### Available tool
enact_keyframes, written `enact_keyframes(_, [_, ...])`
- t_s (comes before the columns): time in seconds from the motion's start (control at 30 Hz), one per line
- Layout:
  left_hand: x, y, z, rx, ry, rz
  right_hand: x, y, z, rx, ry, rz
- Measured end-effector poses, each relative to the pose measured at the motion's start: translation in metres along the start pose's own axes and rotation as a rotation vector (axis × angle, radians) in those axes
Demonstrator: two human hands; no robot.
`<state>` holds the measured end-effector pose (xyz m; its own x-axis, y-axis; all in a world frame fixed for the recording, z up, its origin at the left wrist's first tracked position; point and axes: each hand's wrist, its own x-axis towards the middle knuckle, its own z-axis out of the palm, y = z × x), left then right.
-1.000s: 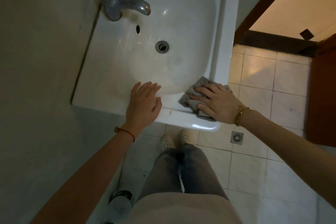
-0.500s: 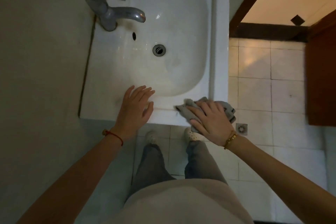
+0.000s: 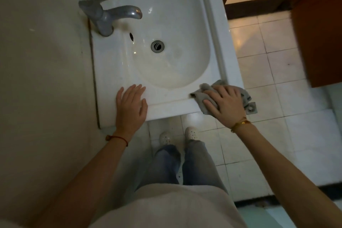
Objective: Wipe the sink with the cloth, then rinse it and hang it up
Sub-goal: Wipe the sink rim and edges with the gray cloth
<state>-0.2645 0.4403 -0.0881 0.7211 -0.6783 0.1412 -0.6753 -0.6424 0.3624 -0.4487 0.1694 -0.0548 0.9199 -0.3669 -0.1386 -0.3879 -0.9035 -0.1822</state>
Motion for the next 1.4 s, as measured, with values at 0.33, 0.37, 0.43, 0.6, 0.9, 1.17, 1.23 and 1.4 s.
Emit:
enact_keyframes(0.33, [0.001,-0.003,0.002,0.021,-0.003,0.003,0.03,-0.107,0.027,0.083,-0.039,-0.297])
enact_keyframes(0.37, [0.001,-0.002,0.001,0.015,0.004,-0.004,0.028,-0.093,0.024,0.076,-0.052,-0.316])
enact_keyframes(0.43, [0.001,-0.001,0.001,0.008,0.008,-0.015,0.022,-0.056,0.015,0.06,-0.058,-0.287])
enact_keyframes(0.6, [0.001,0.004,0.001,0.01,0.017,-0.063,0.018,0.027,-0.006,0.019,-0.052,-0.288])
enact_keyframes(0.9, [-0.011,0.078,0.026,0.129,0.24,-0.583,0.065,-0.007,0.006,0.062,-0.2,-0.723])
enact_keyframes(1.17, [0.032,0.18,0.072,0.056,0.453,-1.11,0.156,0.122,-0.037,-0.03,-0.138,-1.223])
enact_keyframes(1.23, [0.036,0.196,0.083,0.08,0.474,-1.159,0.19,0.131,-0.044,-0.056,-0.082,-1.156])
enact_keyframes(1.4, [0.038,0.223,0.1,0.048,0.548,-1.306,0.163,0.1,-0.034,-0.036,-0.091,-1.116])
